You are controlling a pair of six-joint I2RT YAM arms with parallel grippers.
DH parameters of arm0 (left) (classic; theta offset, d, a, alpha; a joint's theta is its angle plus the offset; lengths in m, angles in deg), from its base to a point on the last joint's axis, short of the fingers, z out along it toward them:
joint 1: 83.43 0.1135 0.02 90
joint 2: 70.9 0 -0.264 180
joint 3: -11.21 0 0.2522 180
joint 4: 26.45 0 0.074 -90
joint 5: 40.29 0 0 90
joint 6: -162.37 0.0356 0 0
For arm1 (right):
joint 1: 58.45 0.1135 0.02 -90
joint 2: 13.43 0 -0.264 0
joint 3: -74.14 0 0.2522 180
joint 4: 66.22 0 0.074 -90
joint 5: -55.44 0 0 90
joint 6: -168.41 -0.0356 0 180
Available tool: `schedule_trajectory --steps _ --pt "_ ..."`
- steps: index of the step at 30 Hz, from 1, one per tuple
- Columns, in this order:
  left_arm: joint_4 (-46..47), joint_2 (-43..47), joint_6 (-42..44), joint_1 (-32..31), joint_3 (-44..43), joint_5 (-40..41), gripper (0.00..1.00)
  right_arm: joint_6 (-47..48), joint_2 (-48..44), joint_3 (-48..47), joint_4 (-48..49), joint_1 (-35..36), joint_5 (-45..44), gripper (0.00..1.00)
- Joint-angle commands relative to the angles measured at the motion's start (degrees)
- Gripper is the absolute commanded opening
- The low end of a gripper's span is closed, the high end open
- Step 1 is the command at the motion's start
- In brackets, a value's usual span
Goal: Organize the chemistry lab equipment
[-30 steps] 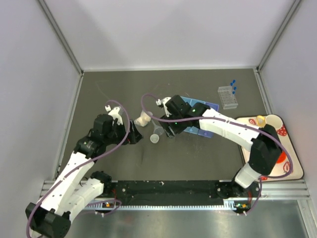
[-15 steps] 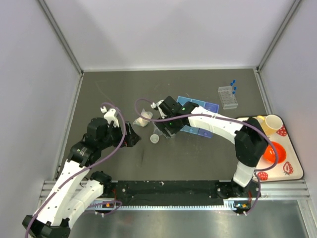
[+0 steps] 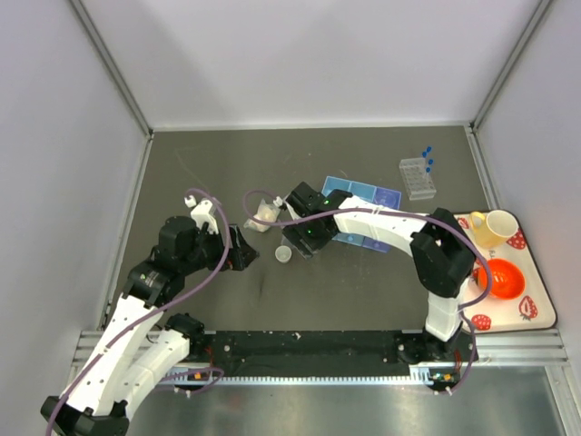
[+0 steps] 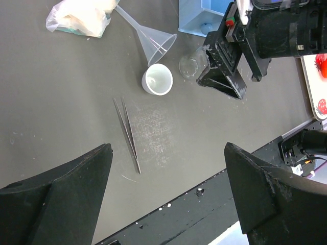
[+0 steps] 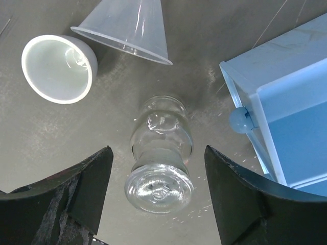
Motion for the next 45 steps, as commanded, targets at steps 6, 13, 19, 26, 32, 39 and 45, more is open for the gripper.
schedule_trajectory --steps 6,13,19,26,32,39,45 --pt "0.82 0.39 1.28 -0.19 -1.49 -0.66 0.96 0.62 1.60 -2.50 1.41 0.48 0.57 0.65" --pt "0.82 0.65 1.28 -0.19 -1.49 -0.58 0.96 0.62 2.04 -2.41 1.59 0.48 0.66 0.54" --pt "0.64 0.82 1.20 -0.19 -1.49 -0.32 0.96 0.53 2.40 -2.24 1.85 0.48 0.83 0.42" --pt "0.64 0.39 1.55 -0.19 -1.57 -0.14 0.96 0.01 1.26 -2.24 1.94 0.48 0.39 0.20" --pt "0.64 -0.58 1.37 -0.19 -1.84 0.48 0.96 -0.61 -3.05 -0.75 1.76 0.56 -0.40 0.19" --pt "2.49 -2.69 0.58 -0.19 -2.01 -0.84 0.96 -2.36 -11.92 1.01 -0.43 0.48 -1.63 0.19" --pt "6.70 -6.38 -1.17 -0.37 -1.49 -4.18 0.95 -3.68 -19.83 0.49 -6.49 0.48 -5.13 0.19"
